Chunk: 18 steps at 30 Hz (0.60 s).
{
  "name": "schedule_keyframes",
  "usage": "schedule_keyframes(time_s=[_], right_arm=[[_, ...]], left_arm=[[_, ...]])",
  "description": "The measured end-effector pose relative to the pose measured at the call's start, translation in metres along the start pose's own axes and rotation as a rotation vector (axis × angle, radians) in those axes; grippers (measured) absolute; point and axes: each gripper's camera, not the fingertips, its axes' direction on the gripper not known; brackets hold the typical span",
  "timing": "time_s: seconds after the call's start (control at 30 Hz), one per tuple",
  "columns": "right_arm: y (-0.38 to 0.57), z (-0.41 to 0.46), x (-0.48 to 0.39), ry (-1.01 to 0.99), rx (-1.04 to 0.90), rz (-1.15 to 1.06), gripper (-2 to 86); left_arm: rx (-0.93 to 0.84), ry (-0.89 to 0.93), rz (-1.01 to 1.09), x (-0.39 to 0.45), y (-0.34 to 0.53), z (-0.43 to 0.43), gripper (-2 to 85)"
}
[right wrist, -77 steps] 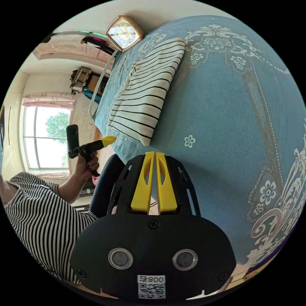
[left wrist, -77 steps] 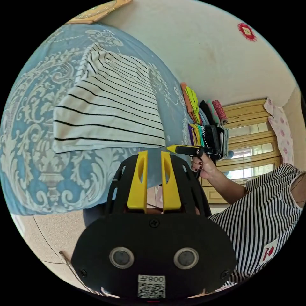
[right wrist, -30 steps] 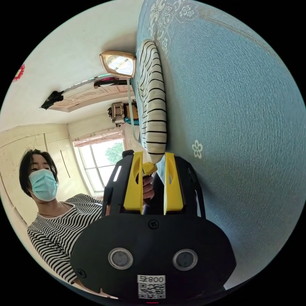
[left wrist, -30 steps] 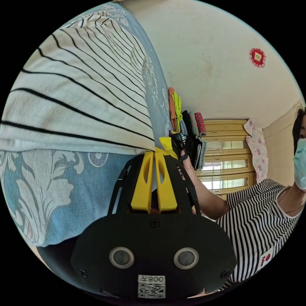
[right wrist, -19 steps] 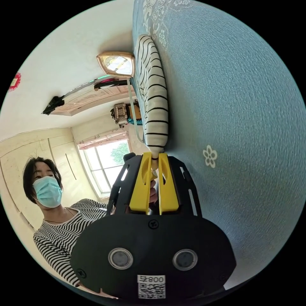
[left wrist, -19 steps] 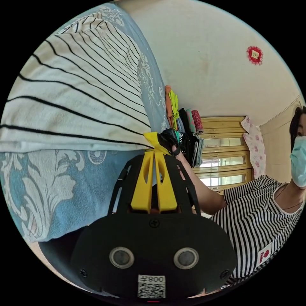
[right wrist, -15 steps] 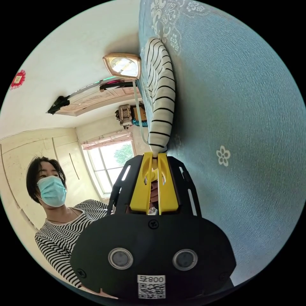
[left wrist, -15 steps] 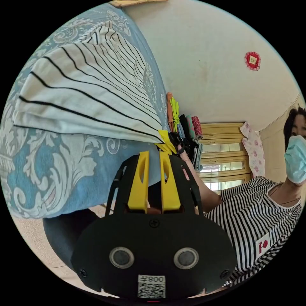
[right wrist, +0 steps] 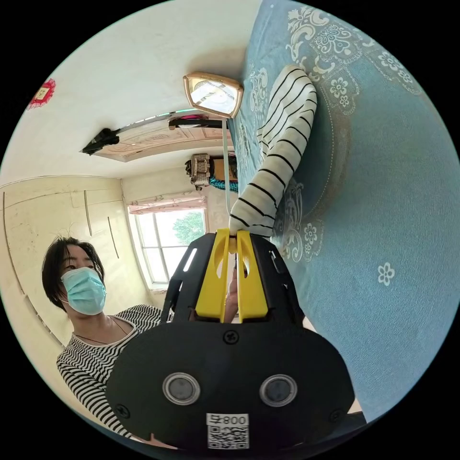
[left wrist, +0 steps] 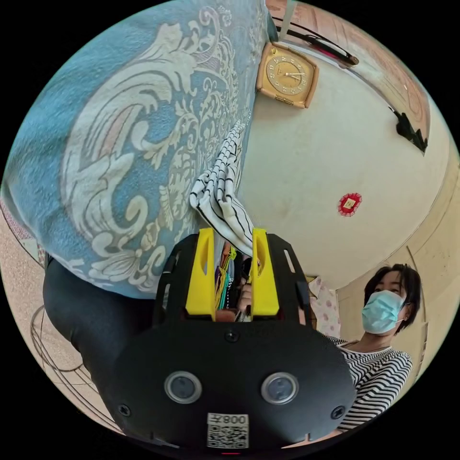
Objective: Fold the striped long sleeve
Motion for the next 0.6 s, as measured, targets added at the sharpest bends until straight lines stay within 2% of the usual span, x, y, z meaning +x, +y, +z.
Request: schedule_keyframes(time_s=[0.17, 0.3, 0.6], right_arm=[[-0.009, -0.032, 0.02, 0.006, -0.009, -0.011, 1.9], [-0.011, -0.061, 0.04, 0.011, -0.005, -0.007, 1.9], [0.005, -0.161, 0.095, 0.078, 0.028, 0.027, 1.9]], left_arm=[[0.051, -0.004, -0.022, 0.019, -0.021, -0.008, 10.8], [0.093, -0.021, -0.02, 0.041, -0.038, -0.015, 6.4], [0.008, -0.088, 0.068, 0.135, -0.056, 0.004, 3.0]])
